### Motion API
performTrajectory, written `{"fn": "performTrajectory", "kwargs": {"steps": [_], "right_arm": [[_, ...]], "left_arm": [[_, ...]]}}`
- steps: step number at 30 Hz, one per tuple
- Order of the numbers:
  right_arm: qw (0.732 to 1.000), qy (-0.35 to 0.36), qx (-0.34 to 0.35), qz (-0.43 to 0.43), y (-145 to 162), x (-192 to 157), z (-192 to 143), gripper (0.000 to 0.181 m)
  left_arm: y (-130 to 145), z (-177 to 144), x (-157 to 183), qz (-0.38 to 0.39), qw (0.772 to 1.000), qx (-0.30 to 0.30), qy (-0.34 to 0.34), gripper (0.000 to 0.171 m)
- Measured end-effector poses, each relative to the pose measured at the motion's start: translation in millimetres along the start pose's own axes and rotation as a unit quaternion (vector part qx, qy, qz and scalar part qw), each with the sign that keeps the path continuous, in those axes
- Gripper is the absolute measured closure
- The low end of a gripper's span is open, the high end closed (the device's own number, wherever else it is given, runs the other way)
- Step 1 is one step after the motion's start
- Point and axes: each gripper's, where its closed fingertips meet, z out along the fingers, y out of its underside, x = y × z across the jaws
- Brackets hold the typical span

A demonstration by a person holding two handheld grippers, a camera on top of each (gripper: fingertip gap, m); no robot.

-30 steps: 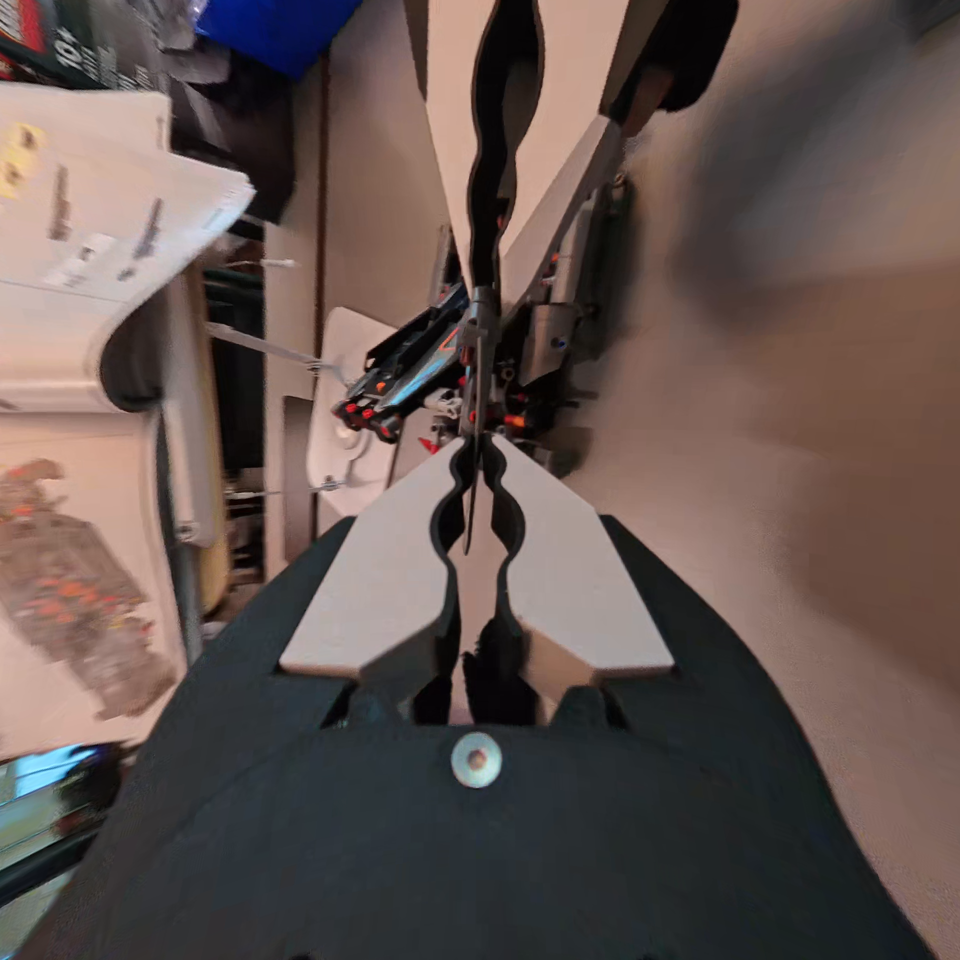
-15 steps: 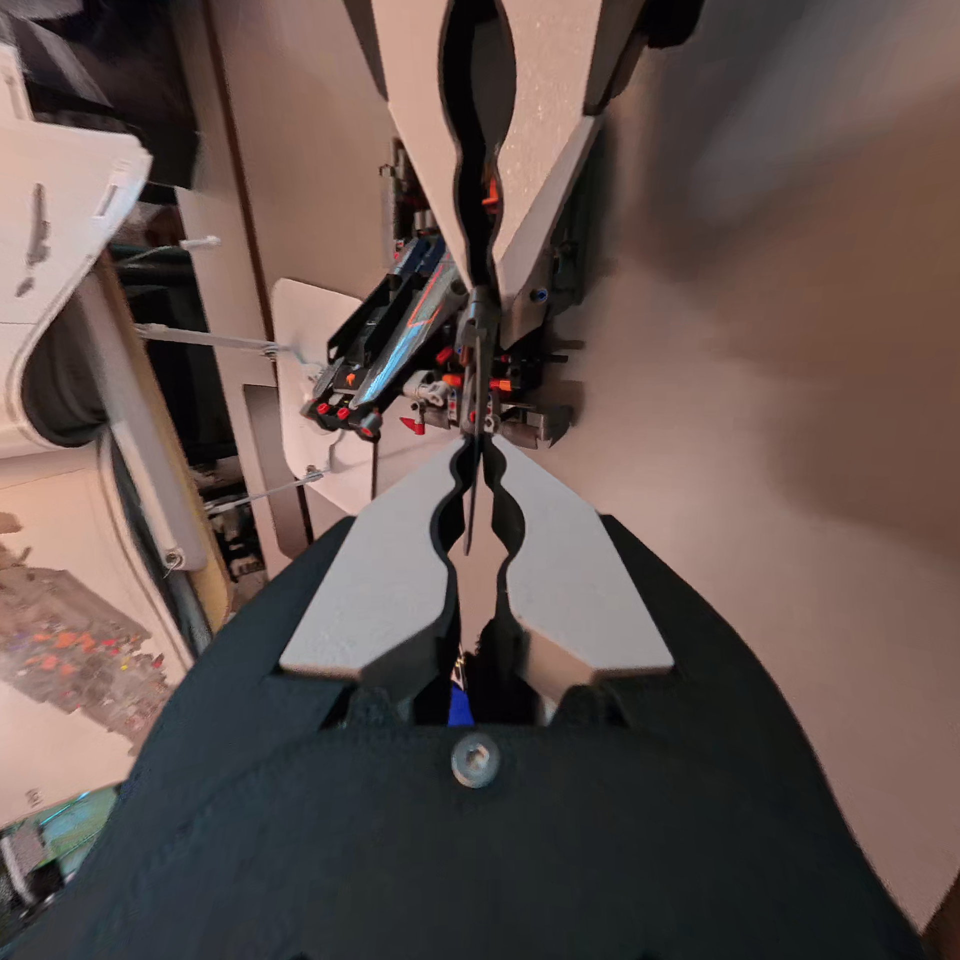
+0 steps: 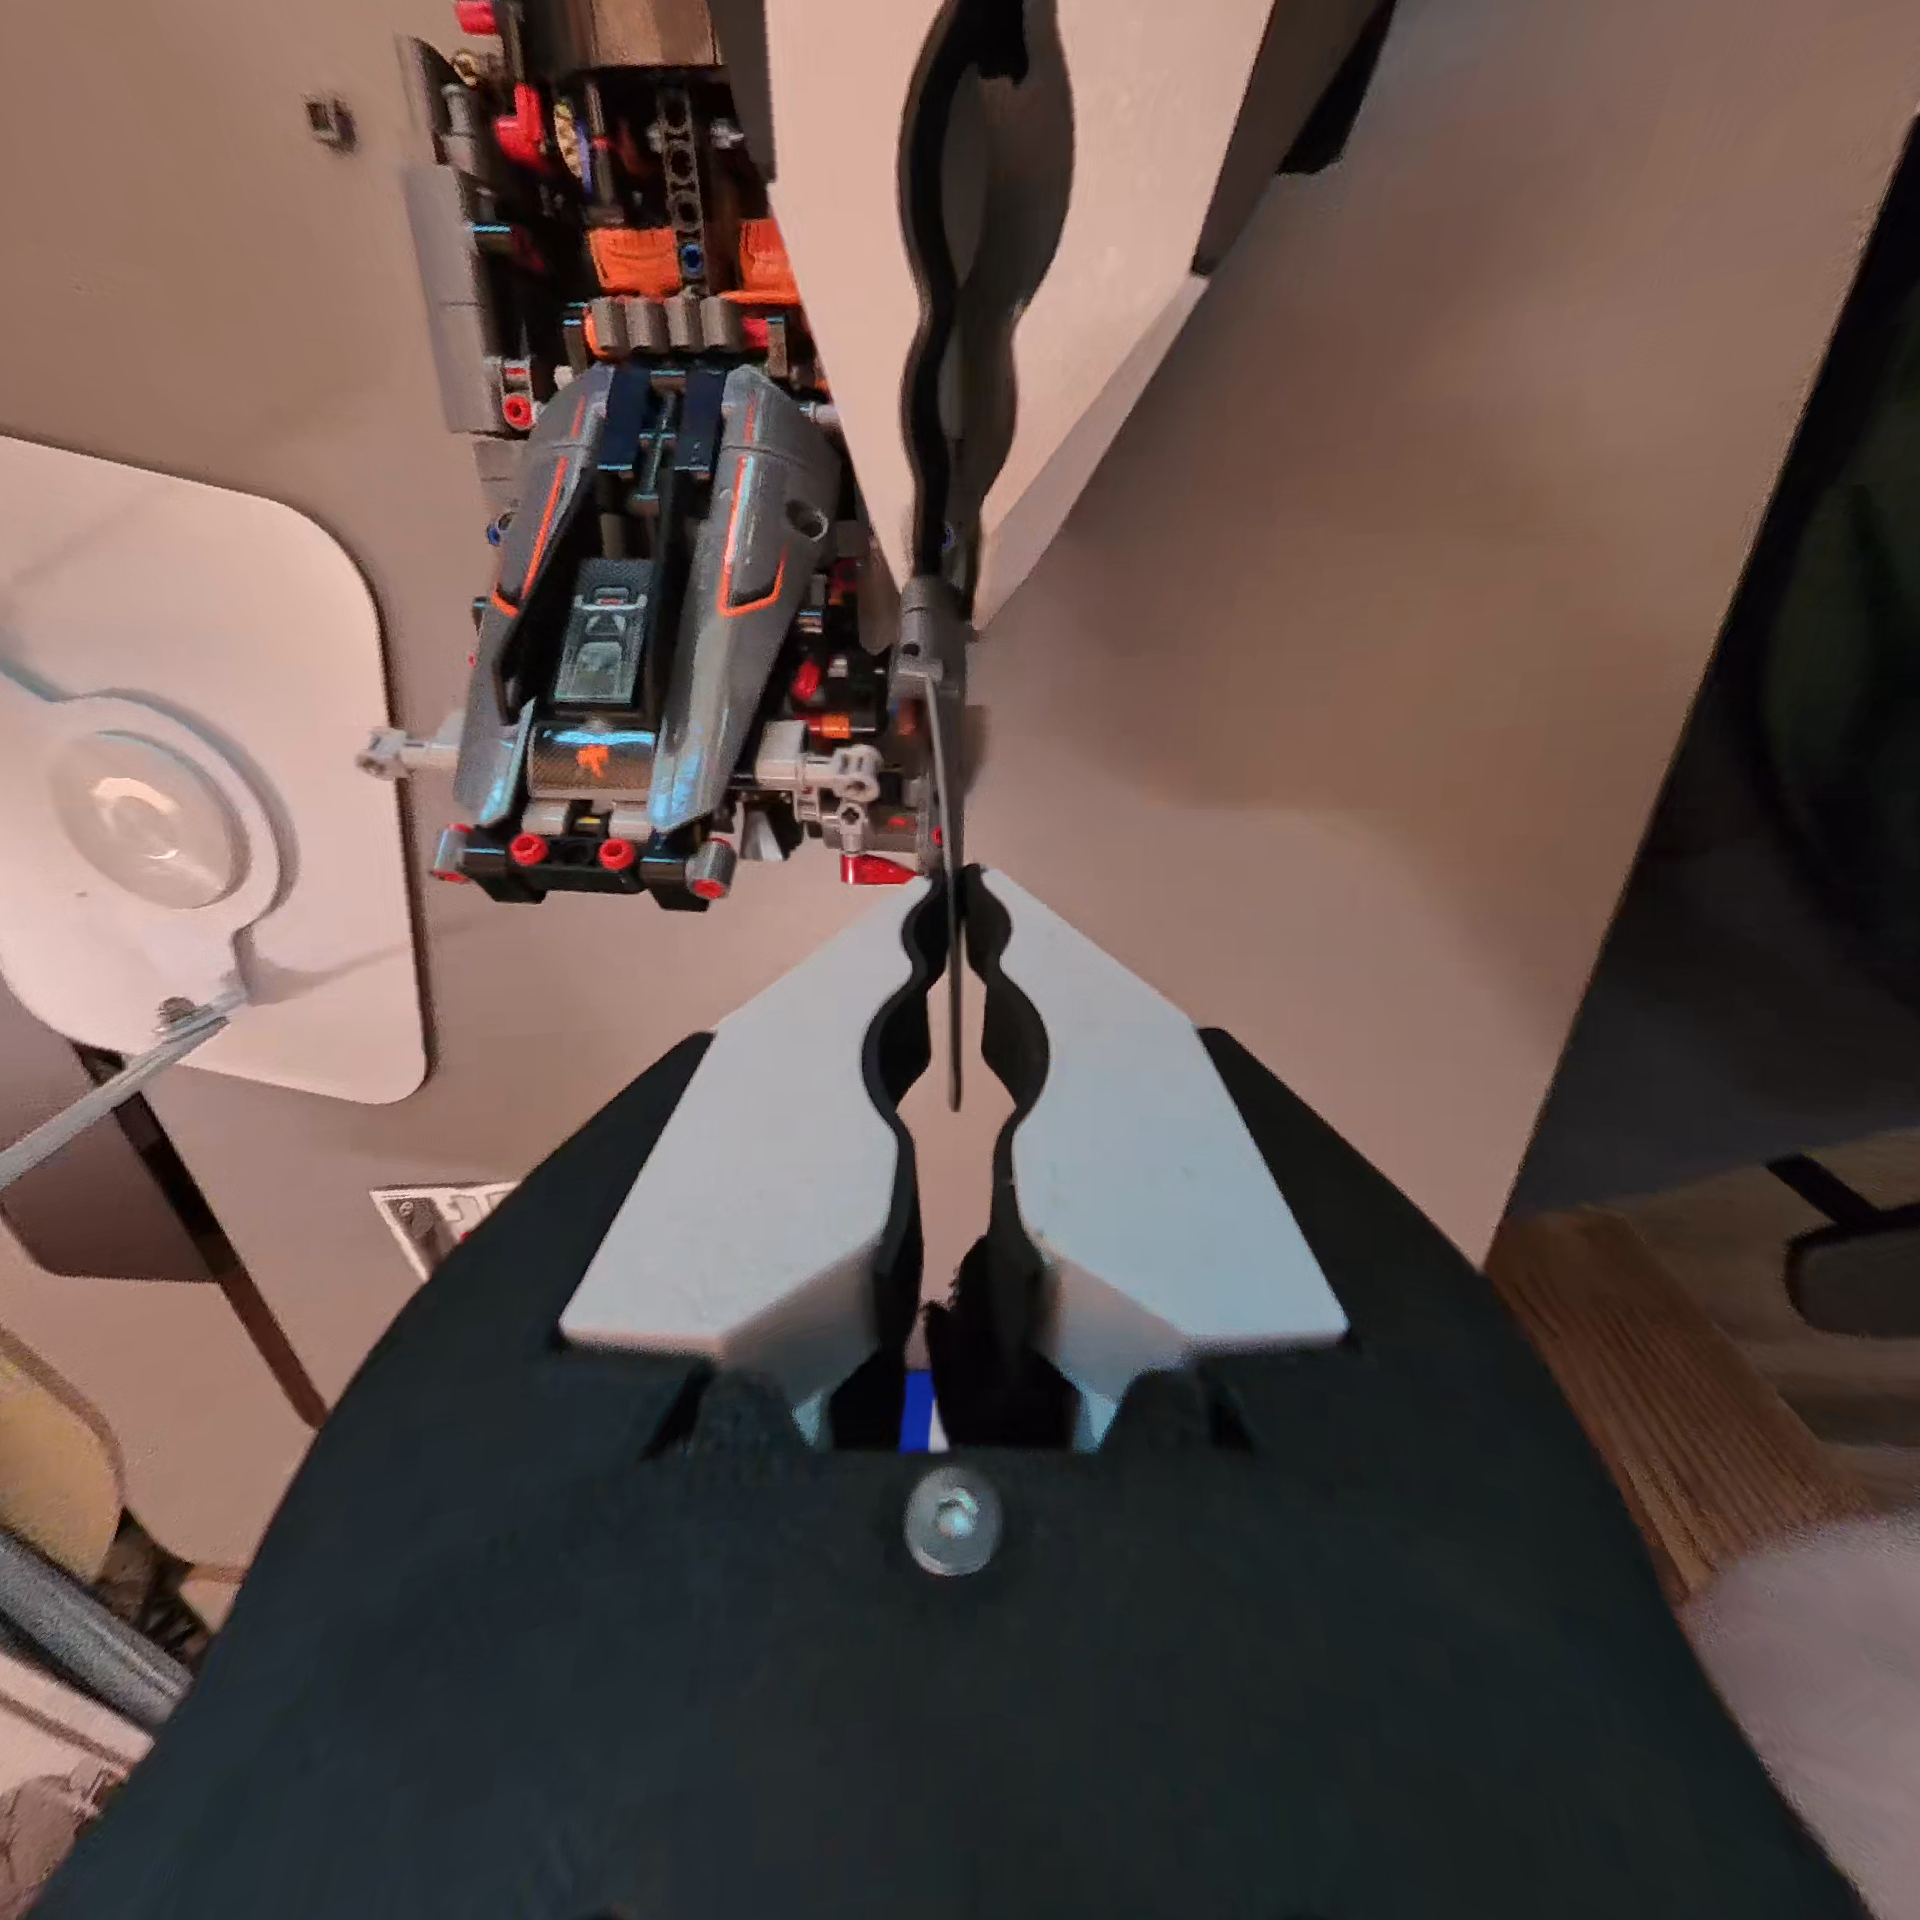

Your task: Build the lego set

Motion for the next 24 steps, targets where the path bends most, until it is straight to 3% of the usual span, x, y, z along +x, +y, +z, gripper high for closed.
{"fn": "performTrajectory", "kwargs": {"steps": [6, 11, 17, 18, 20, 21, 24], "right_arm": [[1.000, -0.002, 0.003, 0.018, 1, 3, 1, 0.175], [1.000, 0.007, -0.020, -0.002, 8, 2, 3, 0.165], [0.998, 0.013, -0.028, -0.047, 8, -4, 6, 0.167], [0.998, 0.013, -0.022, -0.051, 5, -5, 5, 0.160], [0.999, 0.000, -0.011, -0.048, 2, -10, 4, 0.161], [0.999, -0.007, -0.010, -0.051, 1, -13, 4, 0.171], [0.998, -0.009, -0.011, -0.054, 1, -14, 4, 0.171]], "left_arm": [[-2, 0, -10, -0.003, 0.999, -0.028, 0.042, 0.171], [-1, 6, -5, 0.013, 0.999, -0.041, 0.031, 0.171], [2, 4, 9, 0.027, 0.999, -0.035, 0.021, 0.171], [2, 3, 12, 0.028, 0.999, -0.034, 0.023, 0.171], [1, 2, 16, 0.036, 0.998, -0.036, 0.023, 0.171], [2, 1, 14, 0.038, 0.998, -0.040, 0.016, 0.171], [1, 1, 15, 0.040, 0.998, -0.038, 0.018, 0.171]]}}
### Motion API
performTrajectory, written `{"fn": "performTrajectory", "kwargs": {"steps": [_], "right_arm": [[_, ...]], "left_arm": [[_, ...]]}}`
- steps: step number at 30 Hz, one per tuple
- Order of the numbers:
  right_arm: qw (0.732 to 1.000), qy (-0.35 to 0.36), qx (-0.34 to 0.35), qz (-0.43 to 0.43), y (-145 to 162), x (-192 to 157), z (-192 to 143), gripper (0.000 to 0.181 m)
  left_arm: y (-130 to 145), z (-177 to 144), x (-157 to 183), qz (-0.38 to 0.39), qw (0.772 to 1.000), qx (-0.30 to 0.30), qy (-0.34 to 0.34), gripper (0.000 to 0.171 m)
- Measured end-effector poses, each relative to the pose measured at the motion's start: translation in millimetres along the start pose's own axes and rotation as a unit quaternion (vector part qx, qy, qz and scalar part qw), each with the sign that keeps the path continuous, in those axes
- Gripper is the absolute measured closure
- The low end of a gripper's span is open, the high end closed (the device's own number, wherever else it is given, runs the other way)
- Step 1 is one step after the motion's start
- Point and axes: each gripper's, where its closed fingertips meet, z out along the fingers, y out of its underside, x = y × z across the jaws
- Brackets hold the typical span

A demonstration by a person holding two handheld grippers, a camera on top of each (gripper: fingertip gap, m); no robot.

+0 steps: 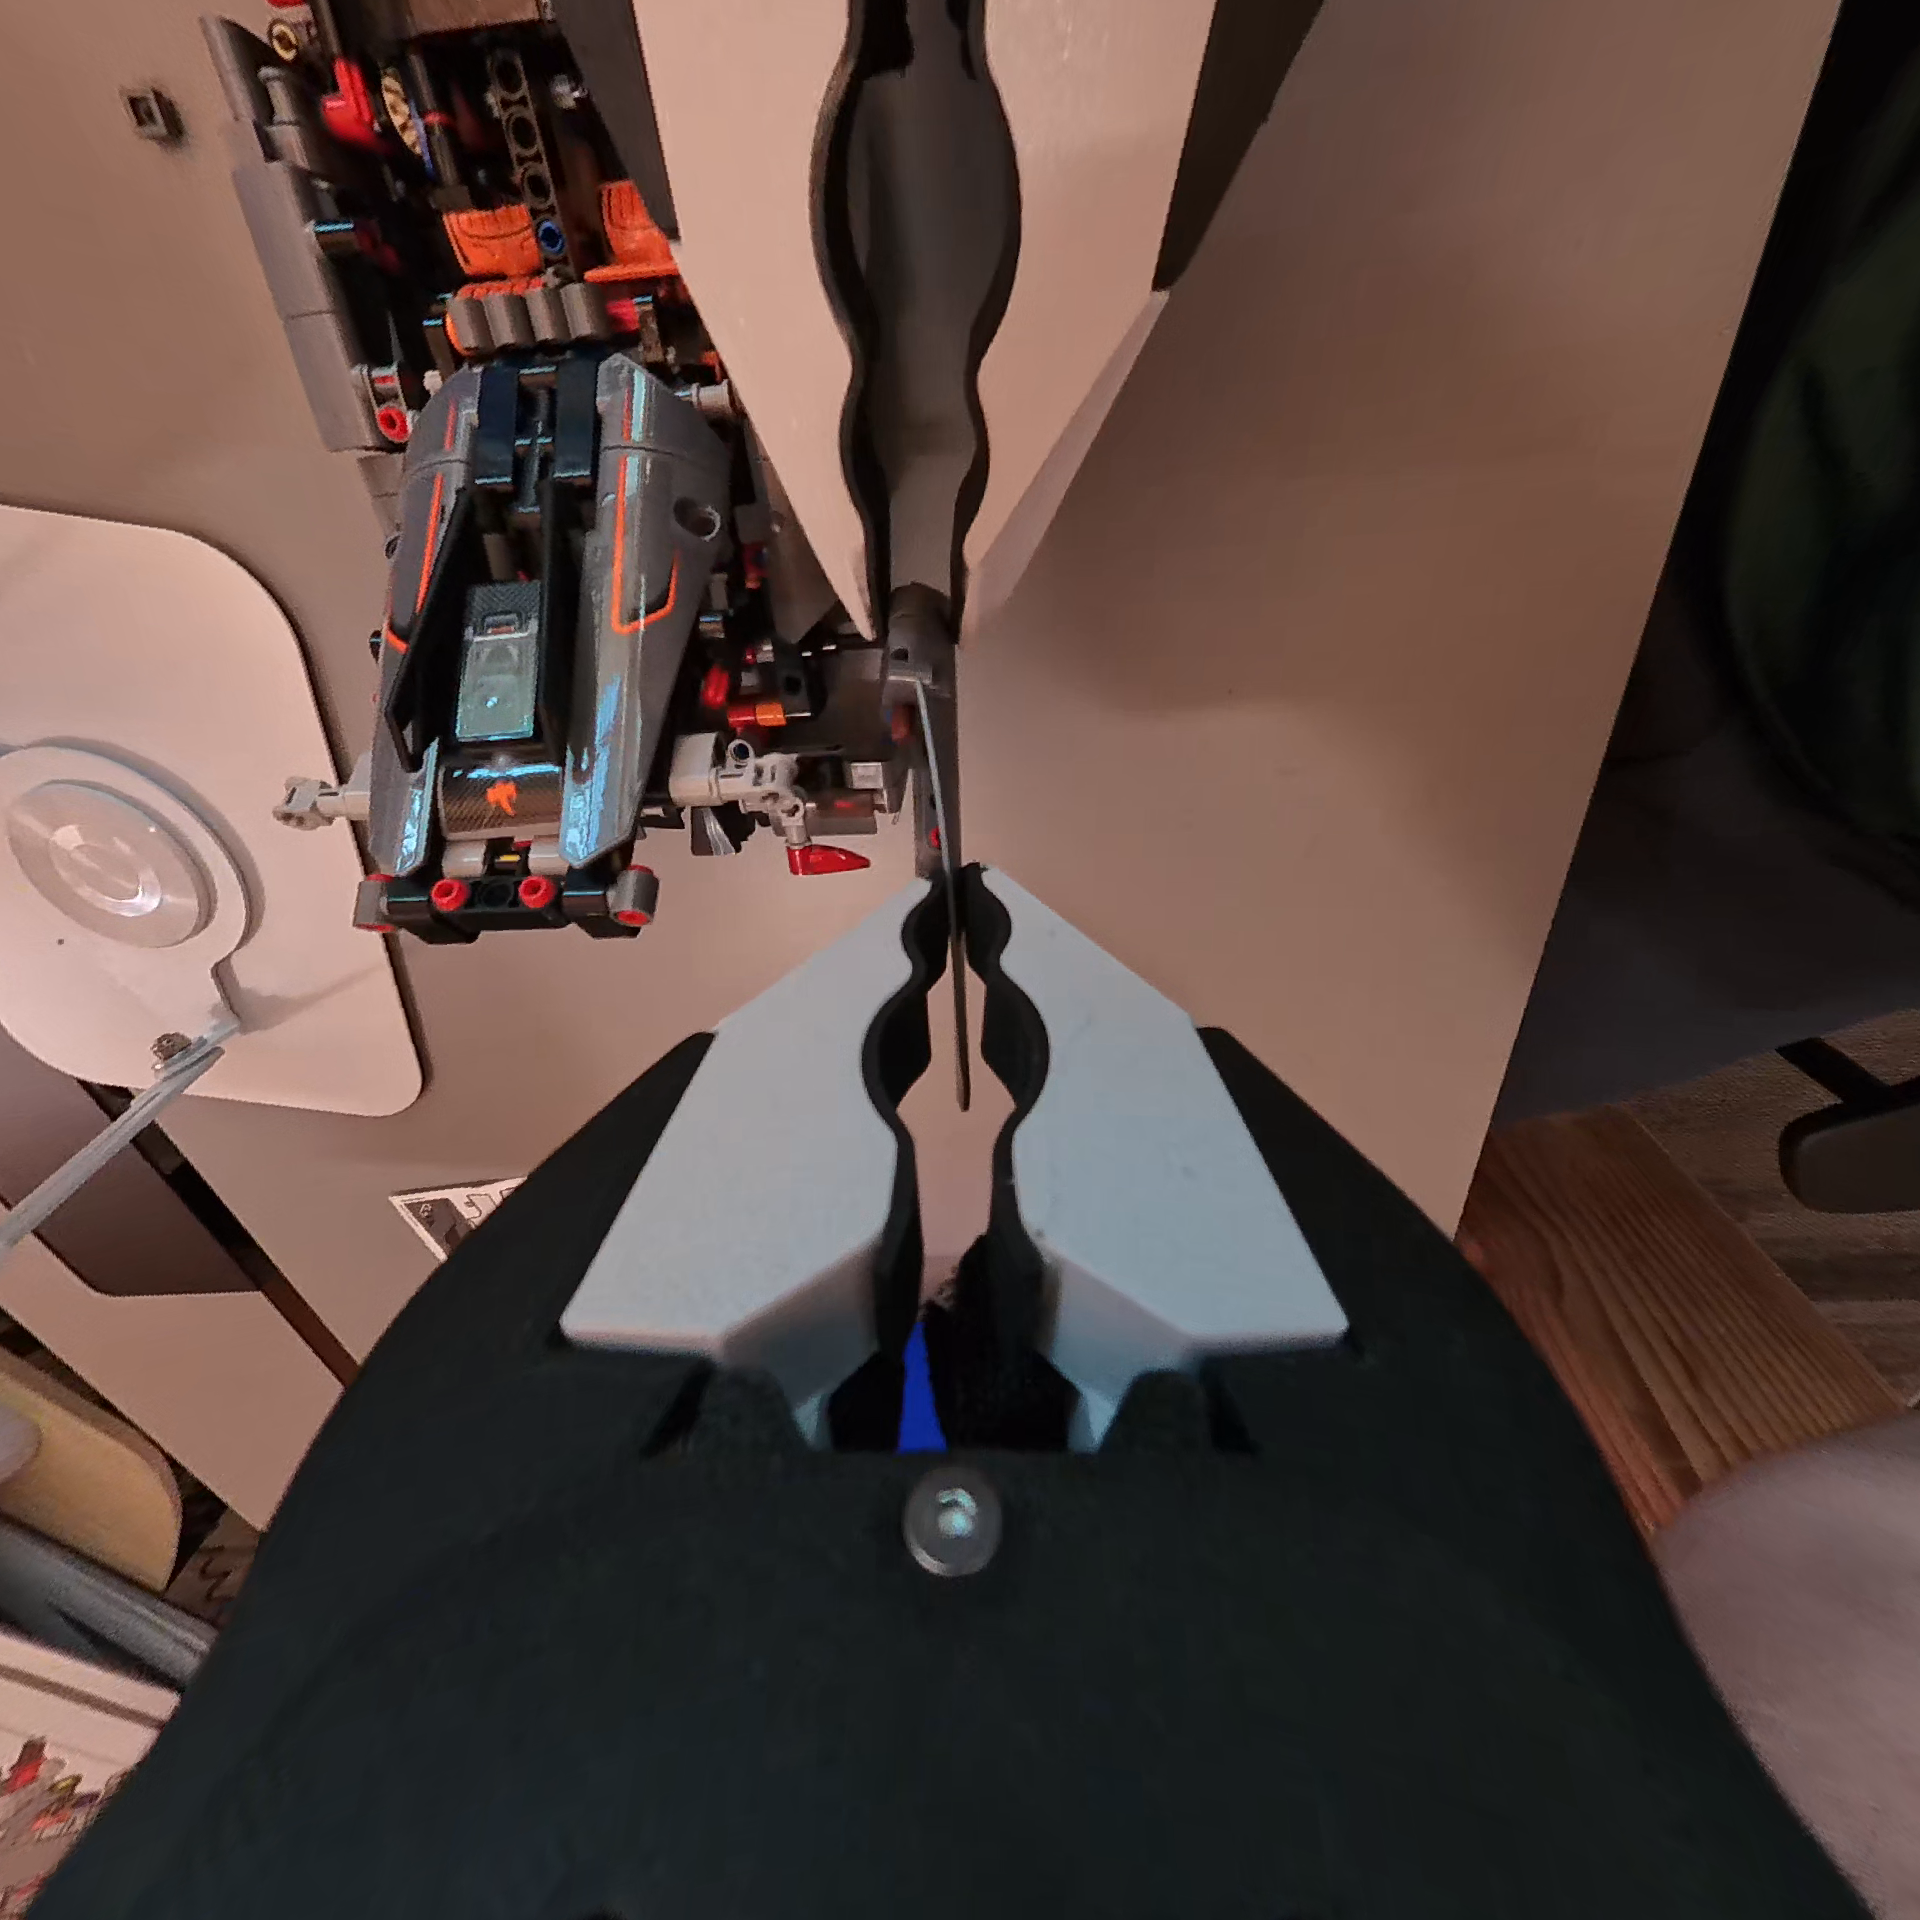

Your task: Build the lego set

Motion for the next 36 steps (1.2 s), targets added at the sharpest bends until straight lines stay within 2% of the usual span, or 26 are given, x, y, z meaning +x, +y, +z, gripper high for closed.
{"fn": "performTrajectory", "kwargs": {"steps": [13, 30, 32, 36], "right_arm": [[0.999, -0.010, 0.027, 0.028, -9, 2, -8, 0.172], [0.997, -0.016, 0.059, 0.051, -19, 5, -17, 0.175], [0.997, -0.017, 0.063, 0.049, -20, 5, -18, 0.180], [0.996, -0.024, 0.069, 0.053, -21, 3, -19, 0.180]], "left_arm": [[0, -6, -3, -0.010, 1.000, 0.014, 0.010, 0.171], [5, 2, -3, -0.018, 0.999, 0.028, 0.007, 0.170], [5, 3, -4, -0.022, 0.999, 0.029, 0.005, 0.167], [7, 4, -6, -0.015, 1.000, 0.026, -0.007, 0.171]]}}
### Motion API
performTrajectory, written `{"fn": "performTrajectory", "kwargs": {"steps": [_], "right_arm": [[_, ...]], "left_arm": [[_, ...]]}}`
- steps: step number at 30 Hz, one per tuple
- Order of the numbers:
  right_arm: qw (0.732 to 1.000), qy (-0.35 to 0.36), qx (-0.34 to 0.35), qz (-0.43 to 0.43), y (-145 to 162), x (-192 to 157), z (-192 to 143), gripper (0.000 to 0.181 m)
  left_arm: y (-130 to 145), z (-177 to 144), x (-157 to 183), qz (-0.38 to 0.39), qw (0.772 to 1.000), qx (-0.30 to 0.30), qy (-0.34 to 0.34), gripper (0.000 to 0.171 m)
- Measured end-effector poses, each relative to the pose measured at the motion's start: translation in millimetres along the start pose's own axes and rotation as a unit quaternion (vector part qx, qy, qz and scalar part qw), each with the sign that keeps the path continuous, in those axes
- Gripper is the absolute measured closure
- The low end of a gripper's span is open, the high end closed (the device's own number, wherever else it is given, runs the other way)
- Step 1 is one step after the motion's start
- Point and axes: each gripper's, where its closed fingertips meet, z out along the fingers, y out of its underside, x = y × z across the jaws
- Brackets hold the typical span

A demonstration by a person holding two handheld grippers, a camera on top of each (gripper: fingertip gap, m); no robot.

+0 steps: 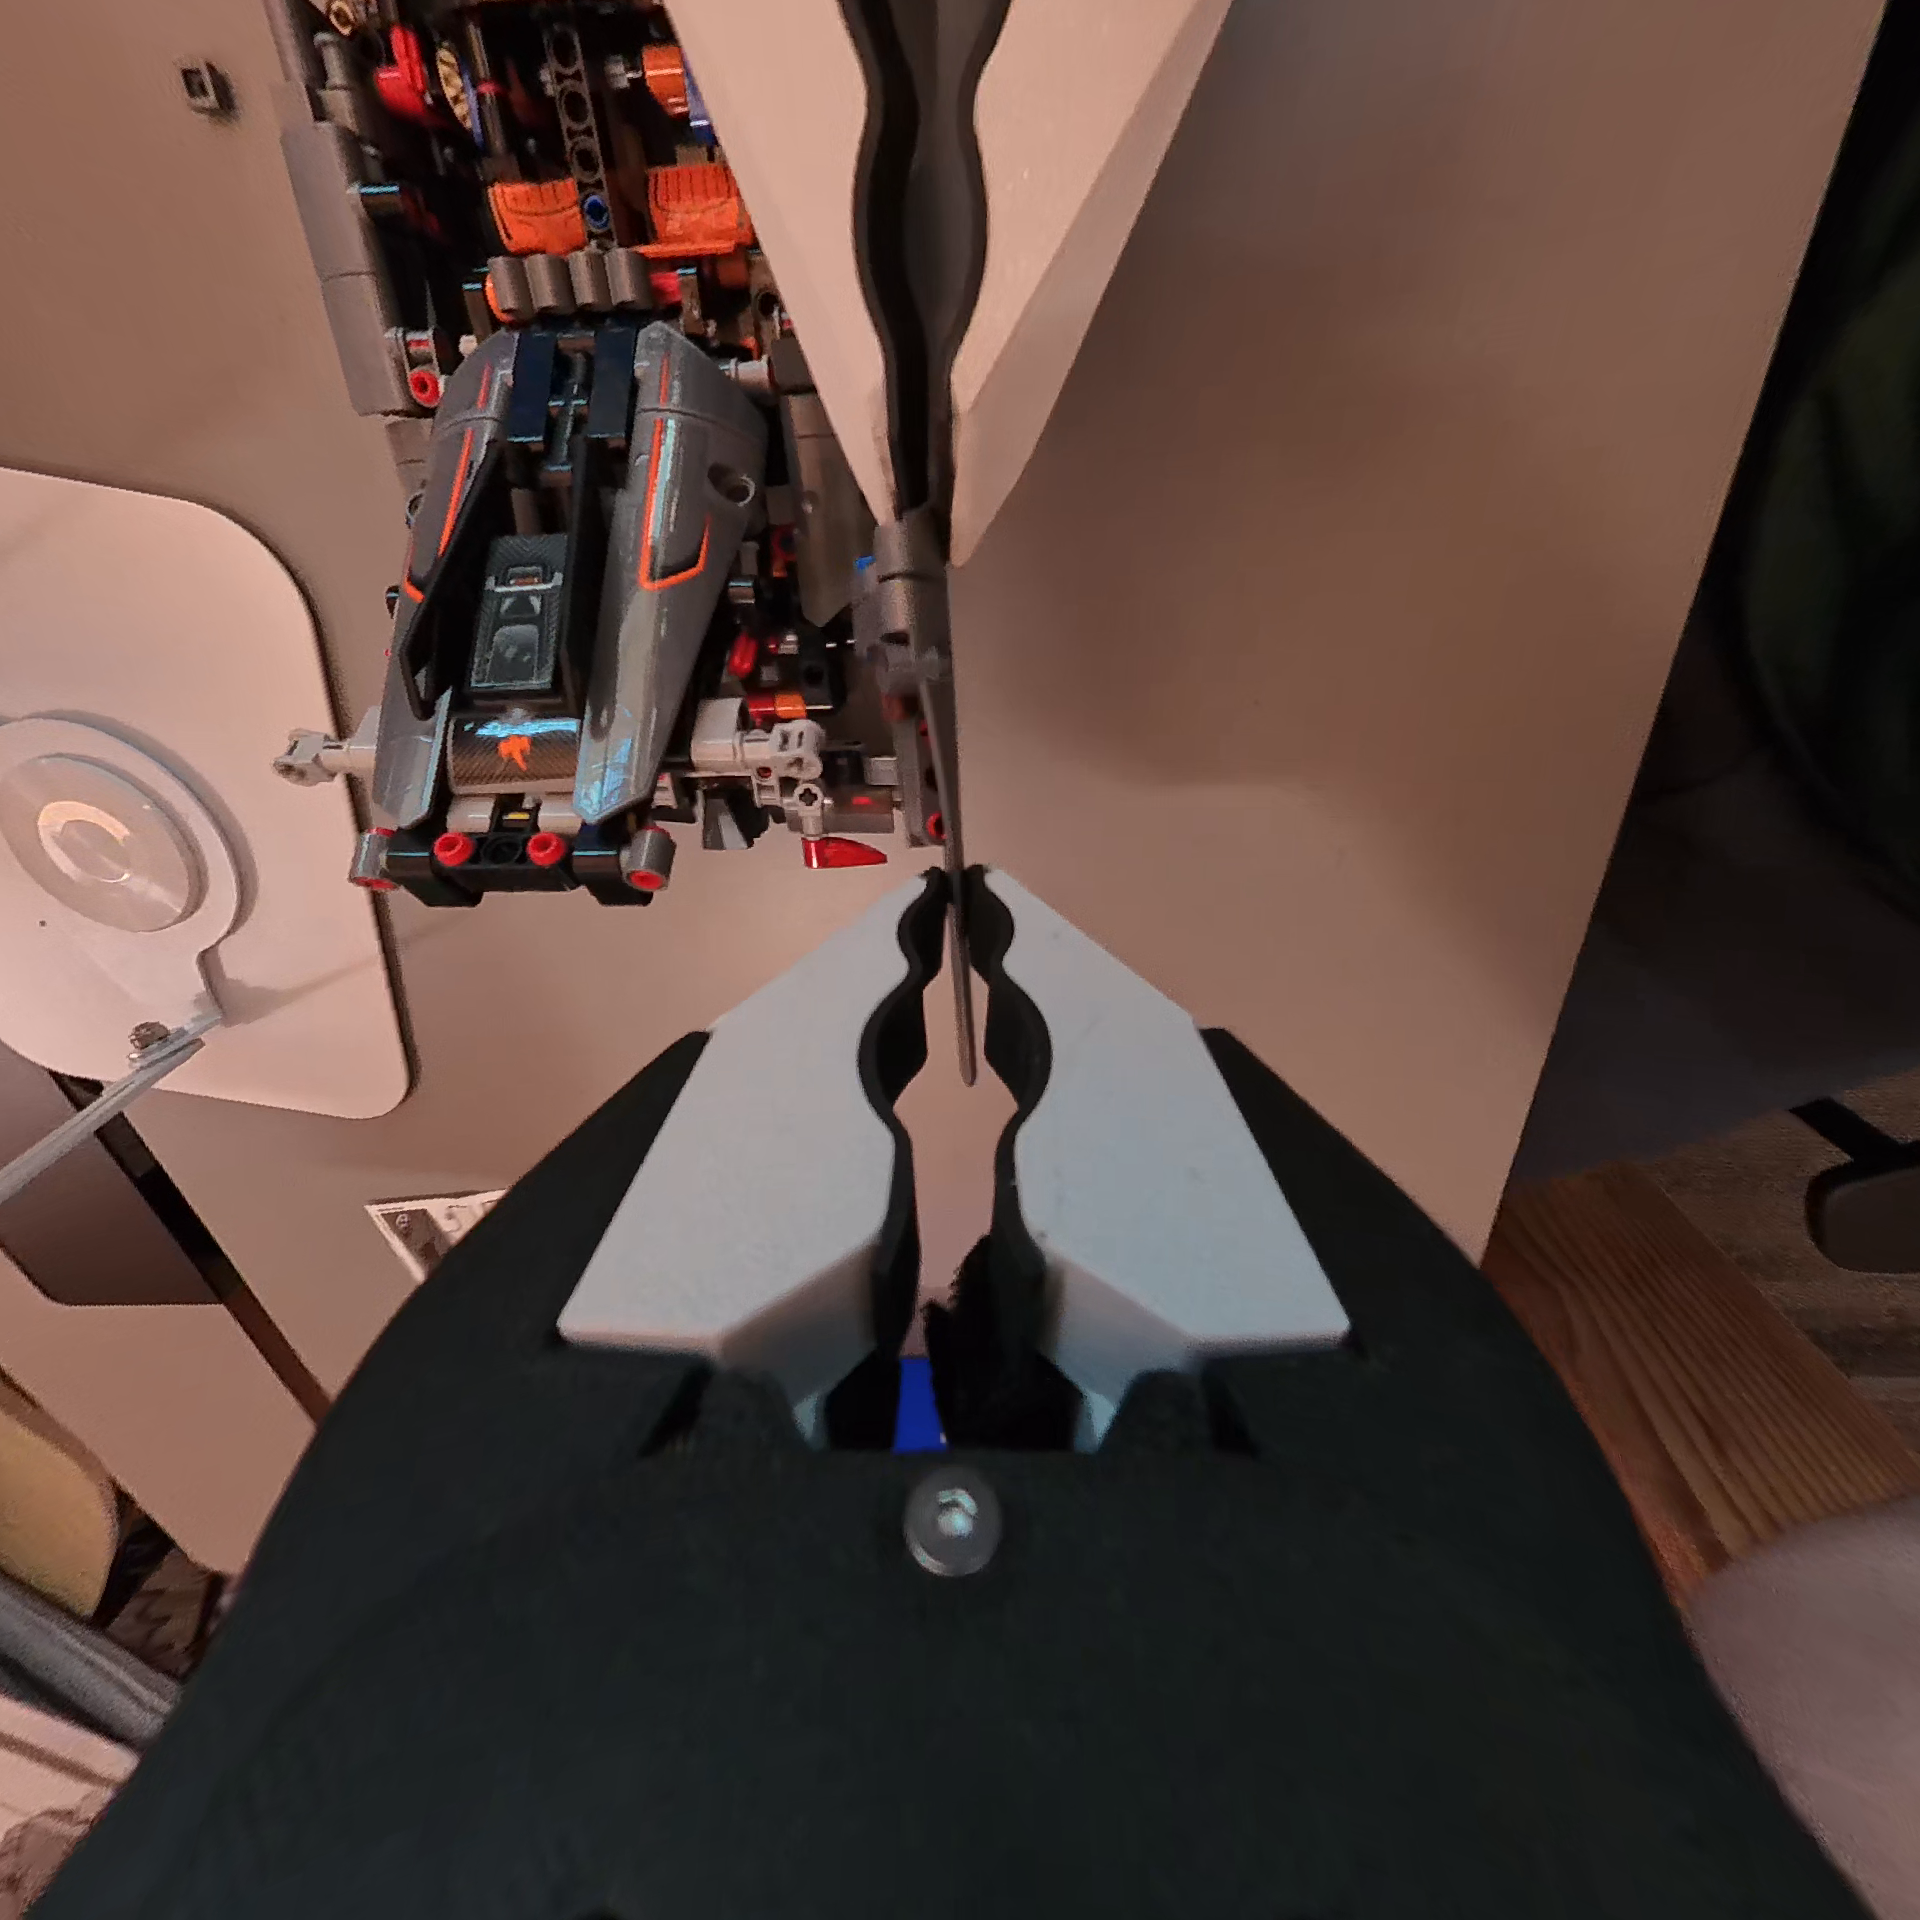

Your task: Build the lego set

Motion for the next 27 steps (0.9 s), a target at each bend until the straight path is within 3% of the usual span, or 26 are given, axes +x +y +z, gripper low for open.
{"fn": "performTrajectory", "kwargs": {"steps": [11, 14, 16, 21, 27], "right_arm": [[1.000, -0.008, 0.016, -0.001, -6, -5, -1, 0.180], [1.000, 0.003, 0.018, -0.010, -7, -3, -2, 0.171], [0.999, 0.011, 0.036, -0.008, -15, -1, -6, 0.161], [0.996, 0.009, 0.089, -0.002, -34, -2, -21, 0.159], [0.995, -0.026, 0.091, -0.013, -37, -20, -14, 0.145]], "left_arm": [[1, -1, 1, -0.004, 1.000, 0.013, -0.004, 0.171], [3, -3, 4, -0.011, 1.000, 0.023, 0.003, 0.171], [3, -5, 5, -0.024, 0.999, 0.041, 0.009, 0.171], [4, -15, 11, -0.054, 0.993, 0.102, 0.038, 0.171], [-3, -26, 25, -0.057, 0.984, 0.155, 0.063, 0.171]]}}
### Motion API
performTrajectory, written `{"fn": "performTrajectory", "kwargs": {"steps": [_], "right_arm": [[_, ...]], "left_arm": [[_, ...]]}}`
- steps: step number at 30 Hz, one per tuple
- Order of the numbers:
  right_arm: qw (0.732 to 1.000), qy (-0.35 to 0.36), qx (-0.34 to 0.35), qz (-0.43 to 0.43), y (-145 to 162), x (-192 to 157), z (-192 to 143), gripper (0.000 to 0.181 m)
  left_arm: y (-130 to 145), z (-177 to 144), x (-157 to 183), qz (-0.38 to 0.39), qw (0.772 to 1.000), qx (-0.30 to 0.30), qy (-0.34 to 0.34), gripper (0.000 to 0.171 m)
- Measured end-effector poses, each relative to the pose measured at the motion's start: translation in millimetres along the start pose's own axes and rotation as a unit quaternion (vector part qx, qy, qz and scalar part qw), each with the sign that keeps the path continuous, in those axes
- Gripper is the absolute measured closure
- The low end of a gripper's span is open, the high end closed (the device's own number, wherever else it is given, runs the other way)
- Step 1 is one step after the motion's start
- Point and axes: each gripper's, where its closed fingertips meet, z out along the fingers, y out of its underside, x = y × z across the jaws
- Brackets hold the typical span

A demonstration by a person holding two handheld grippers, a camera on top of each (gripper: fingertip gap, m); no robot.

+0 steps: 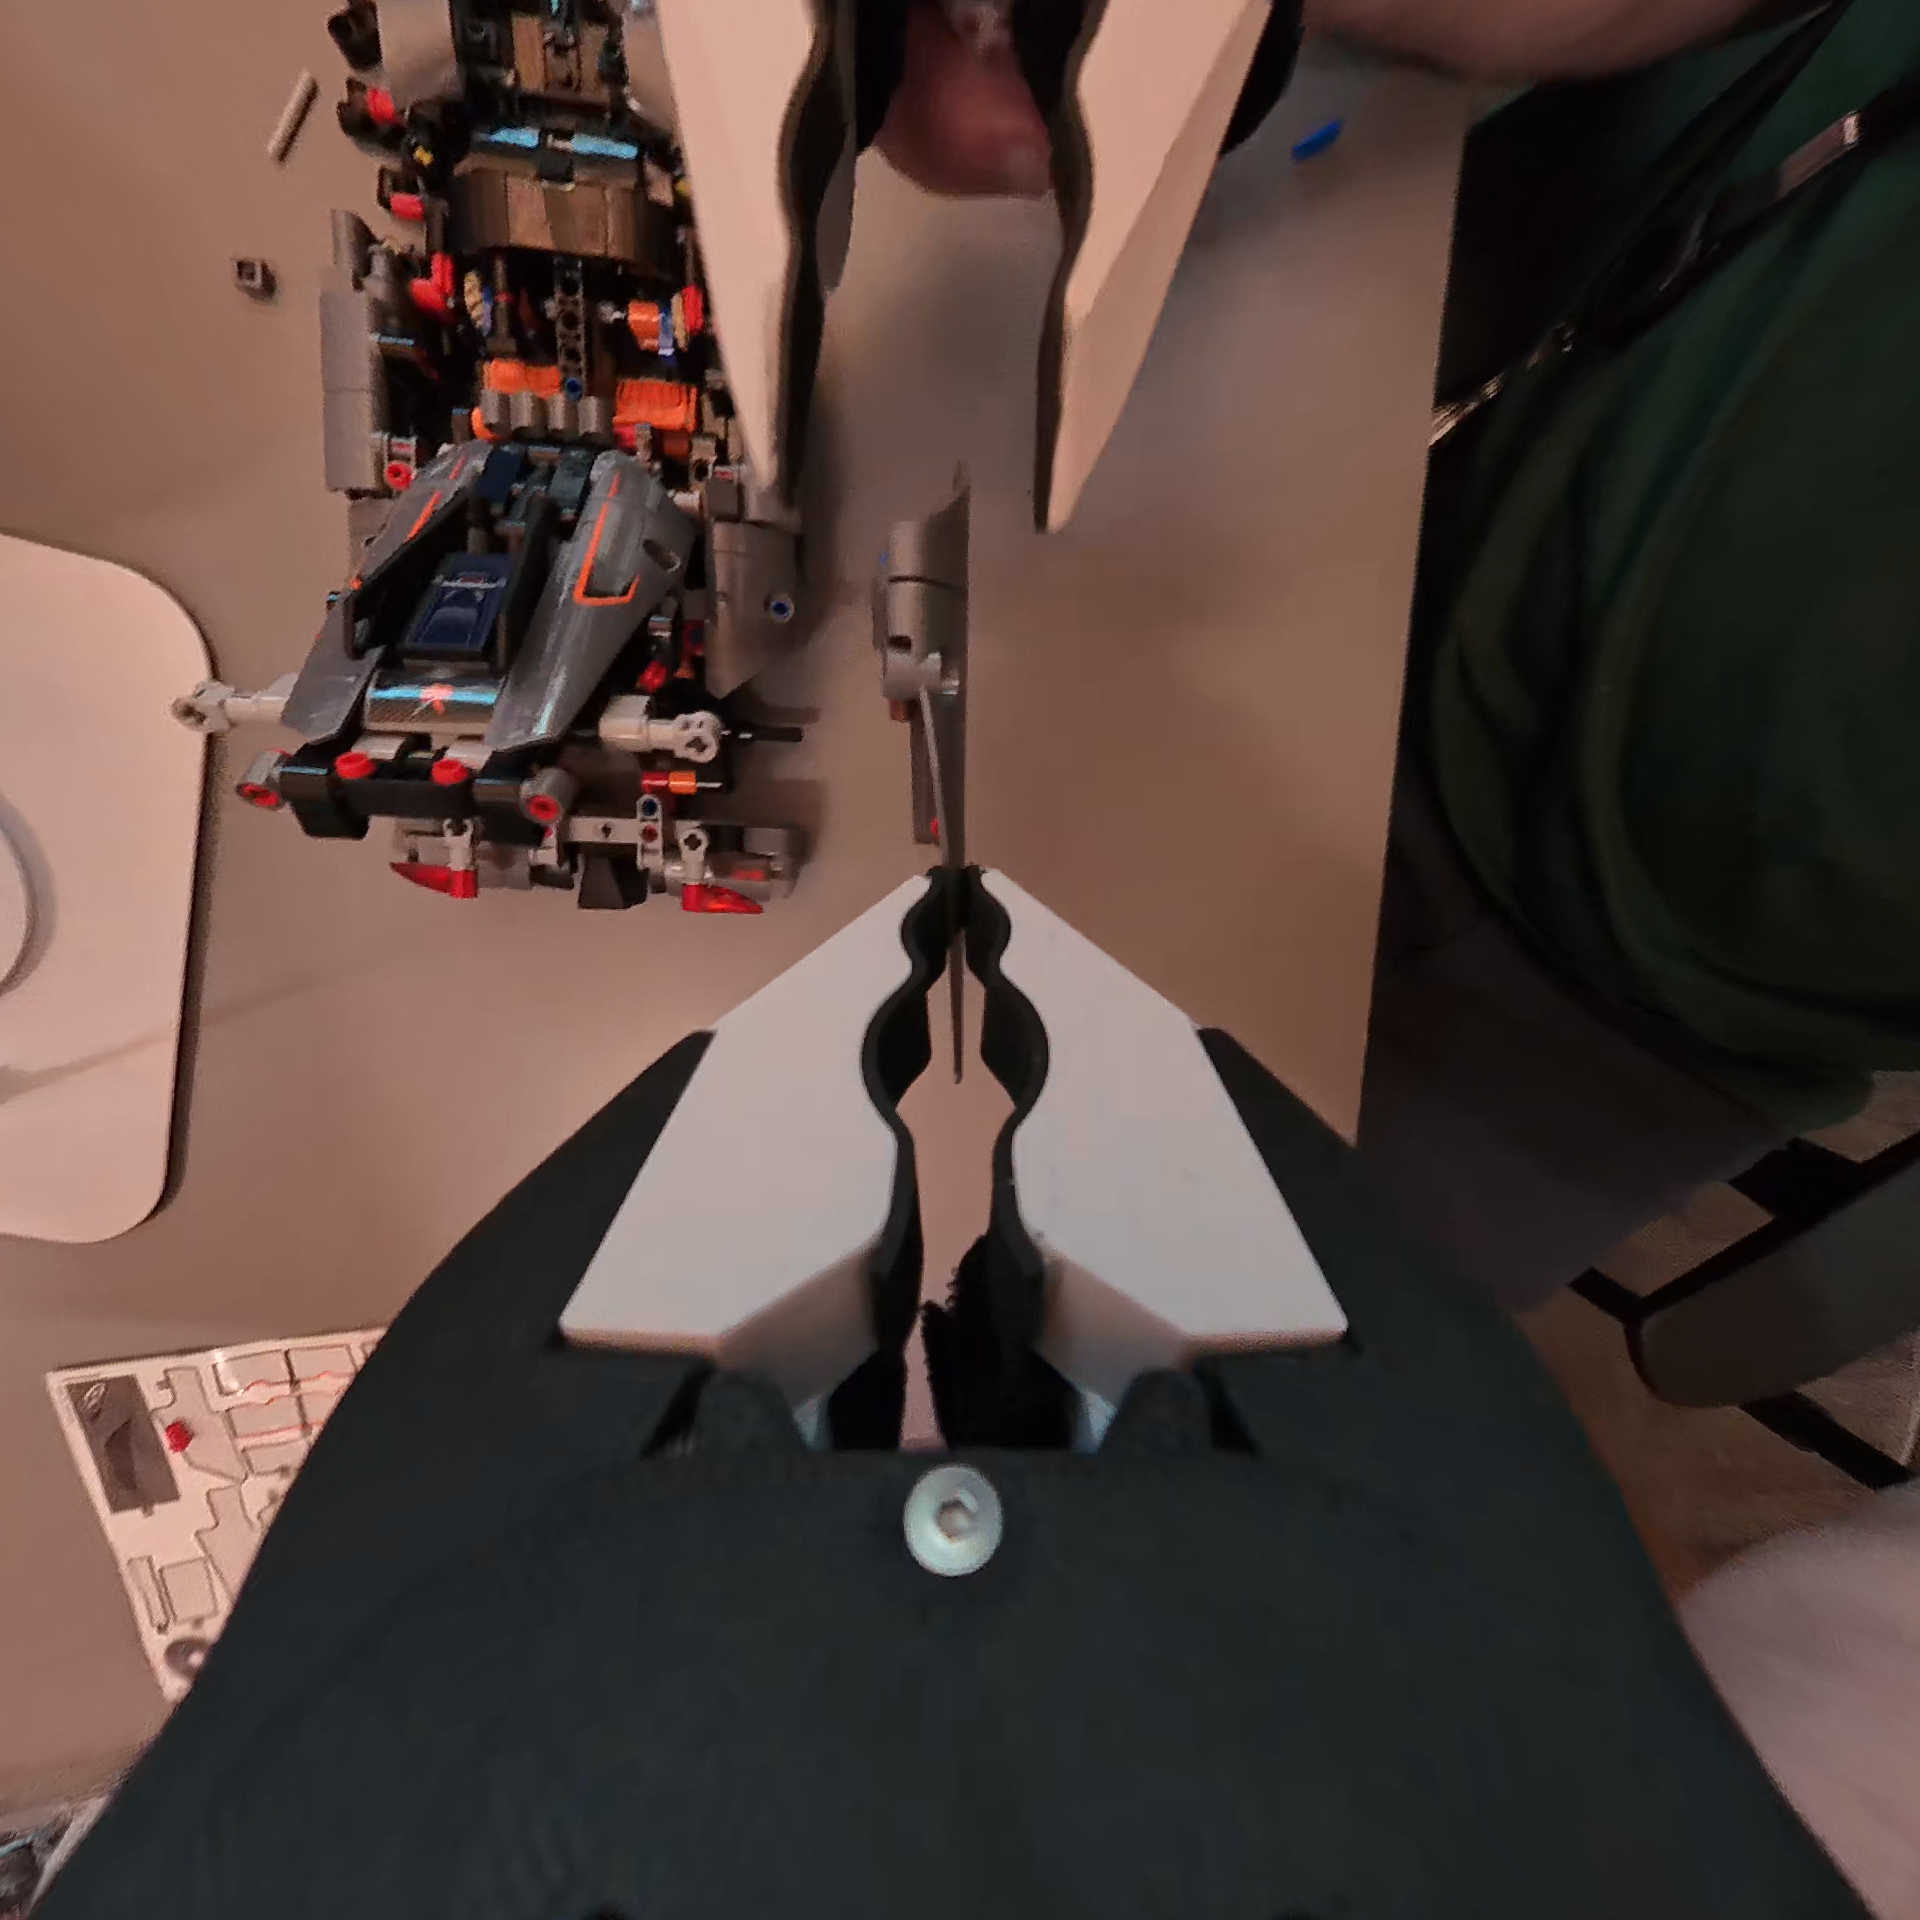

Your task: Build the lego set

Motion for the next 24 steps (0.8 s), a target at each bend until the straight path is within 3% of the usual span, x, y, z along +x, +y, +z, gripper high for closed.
{"fn": "performTrajectory", "kwargs": {"steps": [4, 7, 14, 20, 24], "right_arm": [[0.999, -0.037, -0.033, 0.004, 11, -16, 13, 0.144], [0.998, -0.039, -0.055, -0.008, 13, -22, 16, 0.166], [0.995, -0.048, -0.090, -0.011, -3, -22, 14, 0.166], [0.989, -0.027, -0.134, -0.049, -19, 1, -7, 0.127], [0.967, 0.080, -0.238, -0.042, 9, 68, -50, 0.111]], "left_arm": [[-6, 4, 11, 0.014, 1.000, 0.002, 0.003, 0.171], [-7, 6, 15, 0.018, 1.000, -0.003, 0.002, 0.171], [-16, -4, 14, 0.010, 0.998, 0.051, -0.019, 0.171], [-6, -10, 14, -0.026, 0.993, 0.104, -0.054, 0.171], [4, -16, 19, -0.045, 0.986, 0.139, -0.074, 0.171]]}}
